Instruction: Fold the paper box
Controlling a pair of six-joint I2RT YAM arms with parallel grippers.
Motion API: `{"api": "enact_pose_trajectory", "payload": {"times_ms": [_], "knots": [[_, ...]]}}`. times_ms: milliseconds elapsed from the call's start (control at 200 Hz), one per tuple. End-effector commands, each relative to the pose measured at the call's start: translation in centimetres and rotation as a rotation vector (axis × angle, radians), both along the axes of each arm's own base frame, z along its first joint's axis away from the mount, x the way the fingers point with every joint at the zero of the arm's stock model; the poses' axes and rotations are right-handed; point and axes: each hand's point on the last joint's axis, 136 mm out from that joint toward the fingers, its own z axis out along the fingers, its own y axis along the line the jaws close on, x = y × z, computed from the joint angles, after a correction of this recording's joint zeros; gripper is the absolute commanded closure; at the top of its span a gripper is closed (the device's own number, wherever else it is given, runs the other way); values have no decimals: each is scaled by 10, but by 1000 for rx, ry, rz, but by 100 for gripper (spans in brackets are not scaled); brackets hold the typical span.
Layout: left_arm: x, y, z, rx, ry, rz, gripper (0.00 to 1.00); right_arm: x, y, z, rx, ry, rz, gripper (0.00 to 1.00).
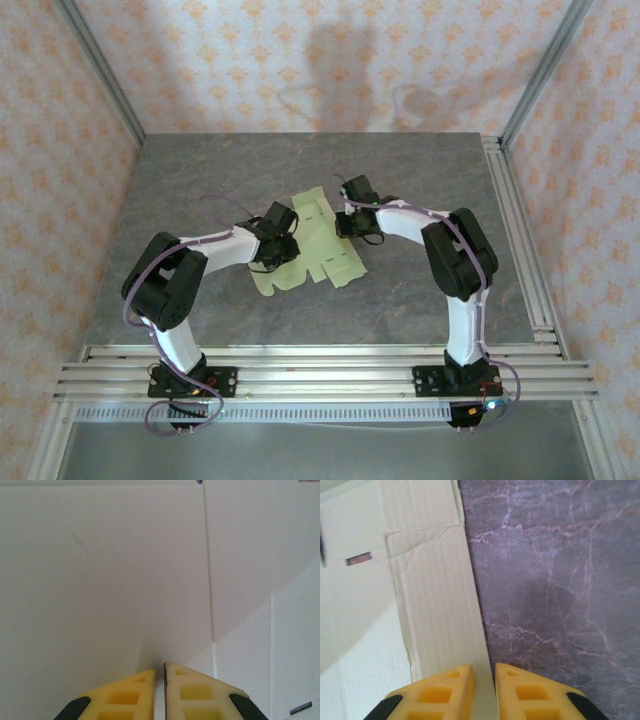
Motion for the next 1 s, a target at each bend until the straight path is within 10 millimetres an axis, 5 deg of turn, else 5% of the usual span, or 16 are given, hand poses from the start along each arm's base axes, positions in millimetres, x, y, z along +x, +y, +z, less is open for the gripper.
{"api": "enact_pose_trajectory", "payload": {"times_ms": [0, 130, 280, 480, 611, 796, 996], "knots": [[-4, 2, -13, 17, 30, 2, 87, -22, -36, -35, -377, 47, 53, 80], [-4, 3, -13, 18, 30, 7, 87, -19, -38, -30, -409, 16, 48, 80], [-6, 5, -12, 23, 28, 11, 87, -7, -30, 10, -269, -83, 21, 77], [-5, 5, -8, 33, 23, -7, 87, 7, -30, 69, -14, -276, -17, 45], [-5, 6, -7, 47, 21, -20, 88, 2, -30, 70, -20, -326, 44, 33], [-4, 4, -7, 39, 21, -21, 87, -4, -16, 54, -14, -294, 109, 31], [-6, 5, -7, 42, 22, -21, 87, -2, -18, 30, -67, -237, 121, 53]]}}
